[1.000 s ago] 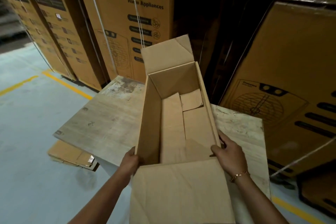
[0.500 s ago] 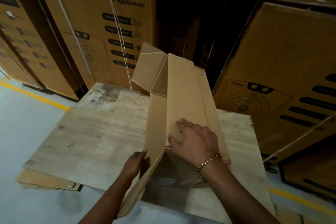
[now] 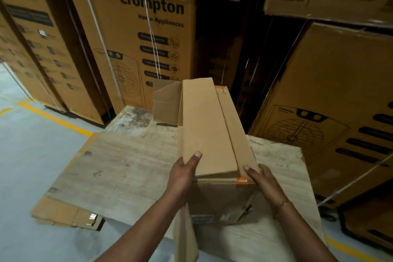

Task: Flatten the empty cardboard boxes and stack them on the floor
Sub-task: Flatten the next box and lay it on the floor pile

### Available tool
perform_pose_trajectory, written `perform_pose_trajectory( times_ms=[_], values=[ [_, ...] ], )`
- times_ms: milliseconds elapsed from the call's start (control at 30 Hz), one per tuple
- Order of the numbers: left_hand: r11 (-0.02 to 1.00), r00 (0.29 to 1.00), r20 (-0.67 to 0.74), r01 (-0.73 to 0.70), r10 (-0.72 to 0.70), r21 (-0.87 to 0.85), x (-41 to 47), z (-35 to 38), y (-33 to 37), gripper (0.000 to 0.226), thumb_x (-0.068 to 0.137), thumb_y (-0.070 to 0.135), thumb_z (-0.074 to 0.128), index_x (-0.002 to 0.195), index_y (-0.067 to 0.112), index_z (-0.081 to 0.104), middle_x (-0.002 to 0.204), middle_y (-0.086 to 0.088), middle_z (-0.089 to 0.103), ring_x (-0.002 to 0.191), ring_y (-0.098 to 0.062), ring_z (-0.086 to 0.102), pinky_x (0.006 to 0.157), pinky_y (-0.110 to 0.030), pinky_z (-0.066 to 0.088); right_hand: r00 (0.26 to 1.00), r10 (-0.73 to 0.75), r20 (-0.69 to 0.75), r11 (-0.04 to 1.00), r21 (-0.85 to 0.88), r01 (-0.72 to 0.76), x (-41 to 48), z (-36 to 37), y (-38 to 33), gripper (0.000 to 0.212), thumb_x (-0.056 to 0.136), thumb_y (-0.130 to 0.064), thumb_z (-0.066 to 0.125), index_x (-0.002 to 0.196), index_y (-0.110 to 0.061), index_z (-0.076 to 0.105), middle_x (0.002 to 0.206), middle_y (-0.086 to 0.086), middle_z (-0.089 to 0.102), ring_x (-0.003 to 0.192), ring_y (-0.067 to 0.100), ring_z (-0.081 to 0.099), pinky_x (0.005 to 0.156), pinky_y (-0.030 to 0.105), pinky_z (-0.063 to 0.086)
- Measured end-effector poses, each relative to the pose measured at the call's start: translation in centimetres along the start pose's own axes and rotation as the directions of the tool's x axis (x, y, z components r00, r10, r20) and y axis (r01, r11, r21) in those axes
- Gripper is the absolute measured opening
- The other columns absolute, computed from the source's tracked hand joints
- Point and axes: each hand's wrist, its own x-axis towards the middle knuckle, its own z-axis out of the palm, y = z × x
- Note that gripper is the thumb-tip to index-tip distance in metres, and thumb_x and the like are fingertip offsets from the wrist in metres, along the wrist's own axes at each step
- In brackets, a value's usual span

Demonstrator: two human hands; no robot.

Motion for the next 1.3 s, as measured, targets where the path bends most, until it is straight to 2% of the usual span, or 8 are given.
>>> perform_pose_trajectory(
  times_ms=[133,267,400,567,800,1033,1133,1300],
  values=[
    [0.984,0.985,-0.076,-0.147,0.155,0.105,-1.0,3.2,1.1,0.051,0.085,0.066,0.065,0.111,0.022,0.068,0.103,0.005,0.074,0.099,-0.018,0.07,0.09,-0.04,0.058,1.0,-0.013,0.015,0.961,0.277,0.008,-1.0,-1.0,3.3,0.11,0.042,-0.093,0.065,0.135,-0.034,0.056,0.133,-0.001,0.061,0.122,0.025,0.055,0.104,0.054,0.045],
    [0.982,0.985,-0.009,-0.171,0.171,-0.085,-1.6,1.8,2.4,0.039,0.092,0.053,0.063,0.113,0.021,0.073,0.101,0.007,0.077,0.097,-0.009,0.072,0.08,-0.022,0.054,0.965,-0.262,-0.033,0.907,0.333,0.257,-3.7,-2.4,0.9,0.075,0.078,-0.063,0.068,0.145,-0.044,0.04,0.142,-0.011,0.052,0.124,0.002,0.051,0.101,0.03,0.044],
    [0.919,0.998,0.0,0.063,-0.069,-0.389,-0.8,-2.0,-1.3,0.049,0.1,0.054,0.05,0.121,0.014,0.07,0.113,-0.016,0.074,0.104,-0.033,0.072,0.091,-0.046,0.055,0.882,-0.456,0.119,0.871,-0.143,0.469,-3.9,-1.1,-1.7,0.102,0.068,-0.088,0.051,0.153,-0.052,0.006,0.16,-0.028,0.005,0.143,-0.004,0.012,0.115,0.035,0.02],
    [0.886,0.968,-0.178,0.076,-0.175,-0.458,-1.9,-5.4,-7.0,0.039,0.106,0.032,0.04,0.116,0.01,0.071,0.114,-0.019,0.073,0.099,-0.035,0.072,0.073,-0.042,0.059,0.818,-0.45,0.358,0.663,-0.48,0.575,-3.4,3.5,-2.2,0.1,0.07,-0.092,0.04,0.15,-0.056,-0.008,0.16,-0.026,-0.016,0.151,0.011,-0.006,0.12,0.05,0.014],
    [0.822,0.883,-0.237,0.238,-0.404,-0.517,-2.3,-11.0,-11.5,0.084,0.088,0.083,0.031,0.15,0.028,0.046,0.143,-0.011,0.056,0.127,-0.038,0.053,0.095,-0.049,0.044,0.716,-0.456,0.528,0.401,-0.597,0.695,-4.3,11.3,-1.1,0.084,0.089,-0.072,0.039,0.155,-0.042,-0.004,0.164,-0.013,-0.016,0.151,0.018,-0.013,0.12,0.042,0.008],
    [0.96,0.88,-0.385,0.234,-0.277,-0.156,-2.5,-13.3,-10.0,0.055,0.102,0.046,0.049,0.143,0.009,0.051,0.137,-0.015,0.056,0.129,-0.037,0.049,0.099,-0.045,0.038,0.649,-0.555,0.52,0.479,-0.438,0.761,-4.1,12.5,-1.4,0.066,0.084,-0.057,0.046,0.142,-0.025,0.047,0.16,-0.005,0.029,0.146,0.017,0.026,0.116,0.036,0.029],
    [0.968,0.878,-0.477,0.155,-0.044,0.196,-2.3,-13.0,-8.7,0.059,0.099,0.039,0.06,0.145,0.004,0.048,0.146,-0.017,0.052,0.133,-0.037,0.048,0.1,-0.046,0.039,0.743,-0.548,0.384,0.497,-0.565,0.659,-2.5,10.3,-2.6,0.069,0.084,-0.059,0.053,0.144,-0.029,0.042,0.159,-0.005,0.028,0.146,0.02,0.023,0.115,0.043,0.029],
    [0.575,0.93,0.011,-0.236,0.367,0.784,-1.7,-8.8,-3.3,0.075,0.075,0.056,0.062,0.143,0.025,0.052,0.153,0.002,0.044,0.143,-0.023,0.034,0.112,-0.045,0.032,0.952,-0.174,0.254,0.506,-0.806,0.307,1.0,8.8,-3.3,0.118,0.061,-0.09,0.051,0.154,-0.026,0.017,0.165,0.012,0.003,0.147,0.043,0.01,0.117,0.053,0.022]
  ],
)
